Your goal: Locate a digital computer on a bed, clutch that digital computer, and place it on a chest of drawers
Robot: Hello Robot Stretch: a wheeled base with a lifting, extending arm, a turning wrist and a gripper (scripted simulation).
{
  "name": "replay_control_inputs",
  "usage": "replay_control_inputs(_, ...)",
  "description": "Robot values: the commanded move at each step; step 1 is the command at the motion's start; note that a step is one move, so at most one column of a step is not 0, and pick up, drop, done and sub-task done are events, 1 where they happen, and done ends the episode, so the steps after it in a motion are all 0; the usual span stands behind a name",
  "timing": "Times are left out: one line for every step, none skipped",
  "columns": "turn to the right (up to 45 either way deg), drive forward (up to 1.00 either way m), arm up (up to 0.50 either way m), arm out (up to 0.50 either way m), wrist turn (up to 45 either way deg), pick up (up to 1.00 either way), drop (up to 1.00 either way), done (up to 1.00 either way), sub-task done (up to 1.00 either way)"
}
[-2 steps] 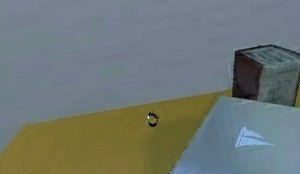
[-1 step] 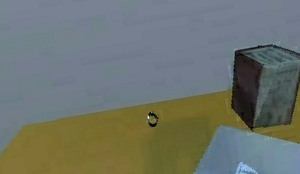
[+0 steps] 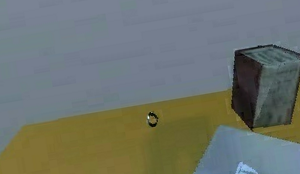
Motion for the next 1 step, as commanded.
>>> replay_control_inputs(0.0, 0.0, 0.0, 0.0, 0.0, 0.0, 0.0, 1.0, 0.0)
